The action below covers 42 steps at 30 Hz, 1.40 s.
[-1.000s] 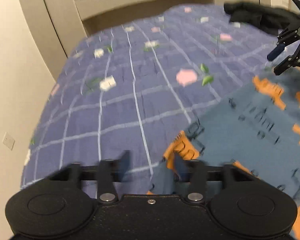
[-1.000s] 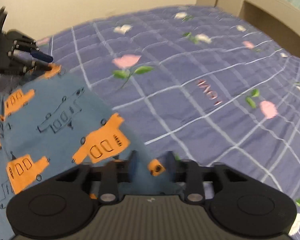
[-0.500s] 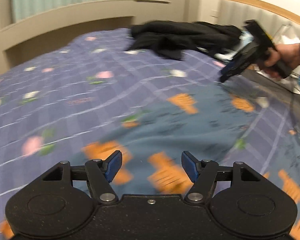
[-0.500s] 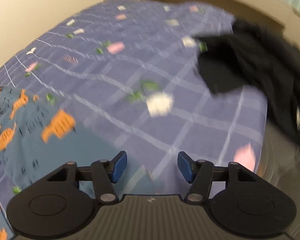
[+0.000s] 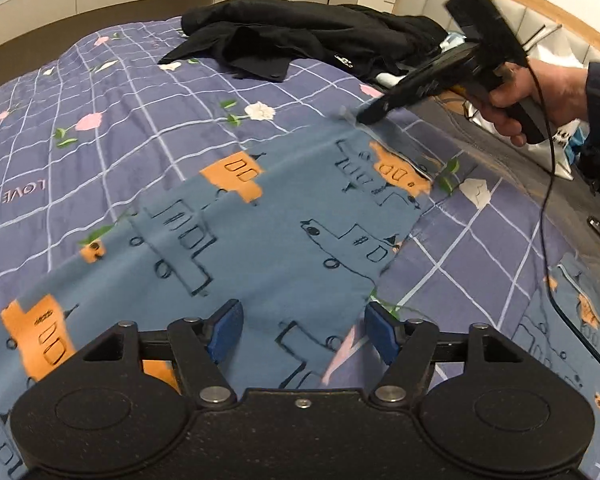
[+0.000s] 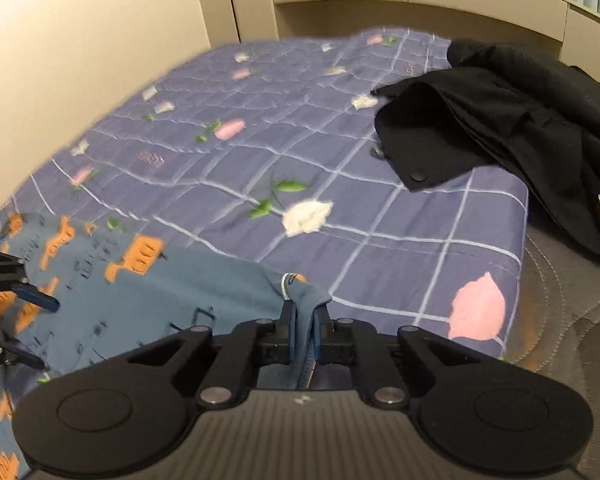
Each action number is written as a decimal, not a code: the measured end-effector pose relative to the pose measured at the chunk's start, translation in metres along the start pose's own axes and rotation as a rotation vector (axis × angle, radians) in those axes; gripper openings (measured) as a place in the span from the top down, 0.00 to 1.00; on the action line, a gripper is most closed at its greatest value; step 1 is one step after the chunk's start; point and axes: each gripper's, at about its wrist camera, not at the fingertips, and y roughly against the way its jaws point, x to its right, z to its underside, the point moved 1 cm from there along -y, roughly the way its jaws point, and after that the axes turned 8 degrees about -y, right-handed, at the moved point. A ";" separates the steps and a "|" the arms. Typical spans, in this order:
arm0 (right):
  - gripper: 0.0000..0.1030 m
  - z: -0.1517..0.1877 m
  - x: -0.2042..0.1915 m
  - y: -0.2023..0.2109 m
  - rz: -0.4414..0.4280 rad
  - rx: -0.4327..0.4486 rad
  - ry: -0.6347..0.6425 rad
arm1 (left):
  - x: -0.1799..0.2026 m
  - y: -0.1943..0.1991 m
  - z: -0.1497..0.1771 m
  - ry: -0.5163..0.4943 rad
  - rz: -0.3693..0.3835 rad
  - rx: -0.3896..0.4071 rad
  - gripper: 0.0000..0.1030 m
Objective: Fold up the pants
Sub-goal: 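Move the left tool to the waistband while the right tool reaches the leg hems, then close the left tool on the waistband while the right tool grips a hem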
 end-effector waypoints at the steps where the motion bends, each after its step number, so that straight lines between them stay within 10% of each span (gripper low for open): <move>1: 0.88 0.002 -0.005 -0.008 0.040 -0.038 0.021 | 0.002 0.000 0.000 -0.005 -0.016 -0.001 0.32; 3: 0.76 0.004 -0.014 -0.015 0.111 -0.053 0.032 | -0.003 0.014 0.001 0.013 -0.022 0.019 0.32; 6: 0.29 -0.002 -0.022 0.016 0.053 0.080 -0.004 | -0.025 0.062 0.018 0.023 -0.054 0.075 0.20; 13: 0.11 -0.031 -0.102 0.040 -0.109 0.136 0.144 | -0.139 0.159 0.098 0.156 -0.370 -0.014 0.12; 20: 0.11 -0.057 -0.198 -0.025 -0.142 0.036 0.314 | -0.201 0.187 0.143 0.244 -0.512 -0.097 0.30; 23: 0.12 -0.060 -0.222 -0.054 -0.144 -0.001 0.357 | -0.215 0.182 0.151 0.261 -0.458 -0.112 0.65; 31: 0.26 -0.056 -0.242 -0.101 -0.136 -0.150 0.484 | -0.221 0.160 0.154 0.189 -0.409 -0.128 0.69; 33: 0.32 -0.055 -0.242 -0.108 -0.130 -0.175 0.499 | -0.217 0.160 0.155 0.175 -0.380 -0.118 0.96; 42: 0.39 -0.058 -0.247 -0.131 -0.153 -0.242 0.552 | -0.169 0.191 0.162 -0.046 -0.203 0.000 0.99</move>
